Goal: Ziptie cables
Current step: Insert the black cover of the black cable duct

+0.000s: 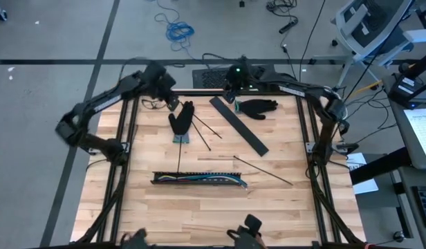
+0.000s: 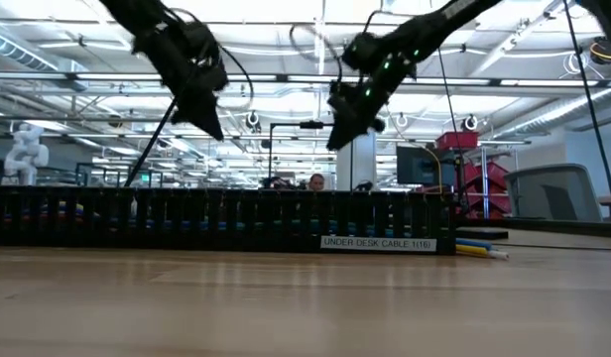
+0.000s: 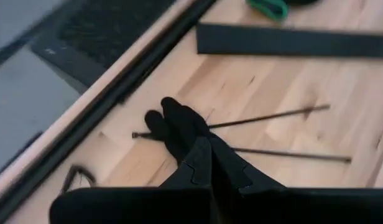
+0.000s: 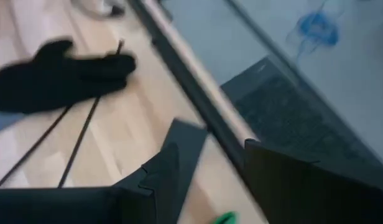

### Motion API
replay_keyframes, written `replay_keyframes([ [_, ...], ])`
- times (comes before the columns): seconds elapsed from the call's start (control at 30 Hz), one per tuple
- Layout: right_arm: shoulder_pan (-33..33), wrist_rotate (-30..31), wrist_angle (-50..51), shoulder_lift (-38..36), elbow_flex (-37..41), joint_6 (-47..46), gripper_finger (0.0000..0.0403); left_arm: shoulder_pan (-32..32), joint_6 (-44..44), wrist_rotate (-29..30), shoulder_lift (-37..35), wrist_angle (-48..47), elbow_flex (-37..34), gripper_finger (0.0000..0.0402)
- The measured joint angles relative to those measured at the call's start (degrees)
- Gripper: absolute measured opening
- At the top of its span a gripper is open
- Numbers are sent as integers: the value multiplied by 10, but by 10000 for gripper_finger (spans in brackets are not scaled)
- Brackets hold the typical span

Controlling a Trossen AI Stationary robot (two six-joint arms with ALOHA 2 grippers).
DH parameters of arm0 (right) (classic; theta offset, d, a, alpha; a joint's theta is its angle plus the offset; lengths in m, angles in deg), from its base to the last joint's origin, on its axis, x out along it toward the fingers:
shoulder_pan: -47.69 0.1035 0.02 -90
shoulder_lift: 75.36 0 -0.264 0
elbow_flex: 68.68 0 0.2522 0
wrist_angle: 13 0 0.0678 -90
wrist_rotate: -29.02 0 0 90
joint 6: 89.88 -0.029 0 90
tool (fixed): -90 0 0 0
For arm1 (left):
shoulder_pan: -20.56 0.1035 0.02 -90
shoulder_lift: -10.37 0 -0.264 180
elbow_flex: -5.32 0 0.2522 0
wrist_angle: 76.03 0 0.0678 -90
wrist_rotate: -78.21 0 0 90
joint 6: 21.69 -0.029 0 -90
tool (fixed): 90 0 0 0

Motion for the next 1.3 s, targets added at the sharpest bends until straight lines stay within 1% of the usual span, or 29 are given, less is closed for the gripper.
replay_keyframes([
  [0.07,2,-2,21,20,-20,-3,170,23,-72,-32,61,-59,62,0],
  [0.1,4,-3,29,27,-32,-3,171,30,-116,-34,94,-106,96,0],
  [0.13,7,-1,40,34,-45,-5,171,34,-160,-33,130,-153,131,0],
  [0.2,8,2,69,47,-72,-26,171,38,-242,-12,200,-253,203,0],
  [0.27,7,4,92,66,-101,-58,171,39,-274,-7,253,-329,262,0],
  [0.33,3,12,125,88,-128,-101,171,39,-272,-33,281,-343,301,0],
  [0.47,0,14,149,131,-165,-173,171,44,-259,-78,282,-318,326,0],
  [0.57,8,-14,172,153,-195,-168,181,45,-259,-88,258,-313,341,0],
  [0.67,13,-1,247,168,-214,-137,210,51,-258,-89,233,-303,346,0],
  [0.73,15,17,268,168,-215,-138,235,56,-255,-88,217,-297,346,0],
  [0.87,16,18,280,163,-217,-131,285,61,-255,-87,197,-296,346,0],
  [0.97,18,13,269,169,-217,-182,314,63,-245,-85,196,-293,346,0],
  [1.03,21,21,279,174,-217,-189,327,66,-242,-82,196,-289,346,0],
  [1.1,21,32,310,183,-217,-189,335,66,-242,-82,196,-288,346,0],
  [1.17,21,15,334,196,-217,-194,338,66,-242,-82,196,-286,345,0],
  [1.23,25,2,341,206,-217,-207,339,65,-238,-82,196,-285,345,0],
  [1.3,30,3,336,216,-217,-218,339,65,-238,-82,196,-285,345,0],
])
